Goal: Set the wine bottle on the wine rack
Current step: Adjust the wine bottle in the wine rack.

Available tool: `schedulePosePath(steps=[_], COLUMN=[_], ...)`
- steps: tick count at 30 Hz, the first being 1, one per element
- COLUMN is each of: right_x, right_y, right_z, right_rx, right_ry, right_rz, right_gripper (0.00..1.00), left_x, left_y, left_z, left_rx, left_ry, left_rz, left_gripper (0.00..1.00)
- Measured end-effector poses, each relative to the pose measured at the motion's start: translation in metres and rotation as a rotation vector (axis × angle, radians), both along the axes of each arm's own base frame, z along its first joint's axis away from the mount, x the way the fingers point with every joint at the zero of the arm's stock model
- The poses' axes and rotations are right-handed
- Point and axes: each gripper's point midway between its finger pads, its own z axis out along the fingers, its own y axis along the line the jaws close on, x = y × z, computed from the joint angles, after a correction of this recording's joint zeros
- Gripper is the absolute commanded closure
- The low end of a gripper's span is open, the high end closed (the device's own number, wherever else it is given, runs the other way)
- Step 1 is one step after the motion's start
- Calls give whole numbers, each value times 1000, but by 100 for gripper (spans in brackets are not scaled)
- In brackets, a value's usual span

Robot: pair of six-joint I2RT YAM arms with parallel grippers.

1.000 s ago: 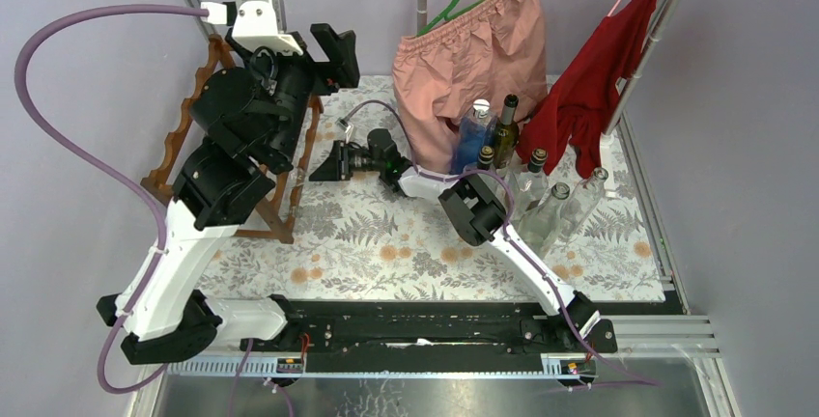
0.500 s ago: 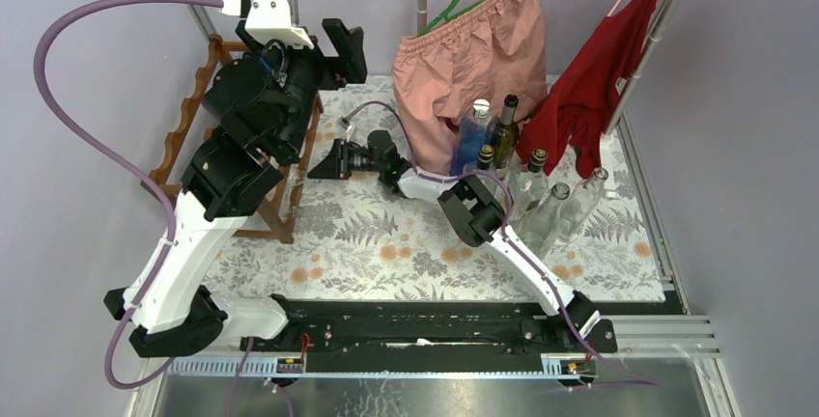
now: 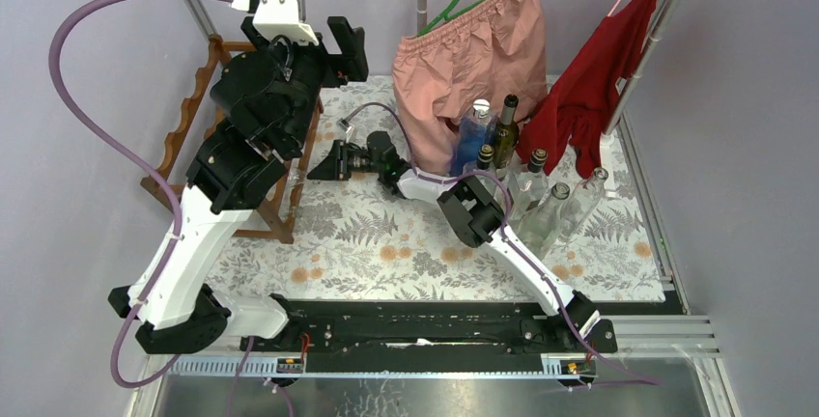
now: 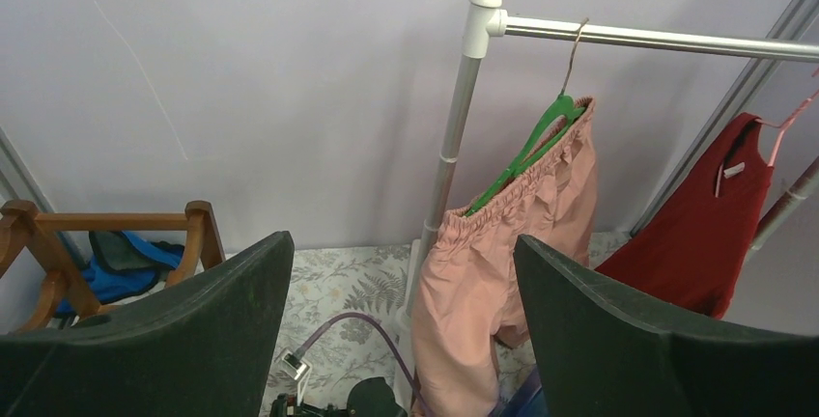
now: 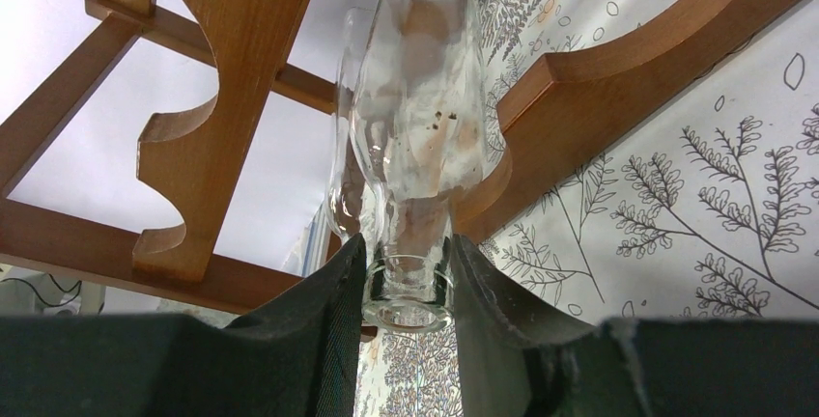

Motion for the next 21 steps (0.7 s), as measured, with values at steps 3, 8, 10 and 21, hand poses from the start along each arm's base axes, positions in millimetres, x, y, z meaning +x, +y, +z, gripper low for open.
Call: schedulePosePath(steps=[3,8,10,21], right_x=[1,2,2,2], right_y=[1,2,2,3], right_z=[1,0,0,3], right_rx=[3,12,20,40], right_ry=[8,40,59,148], right_rz=[-5,-9,-14,-25], right_gripper=[100,100,100,100], left_x=[5,14,17,23], left_y=[0,-2,-3,-5], left_z=[-2,-3,-5,-11], left_rx=[8,20,28,46], left_ry=[6,14,21,38], left_rz=[2,-2,-5,-19], left_gripper=[8,8,8,8])
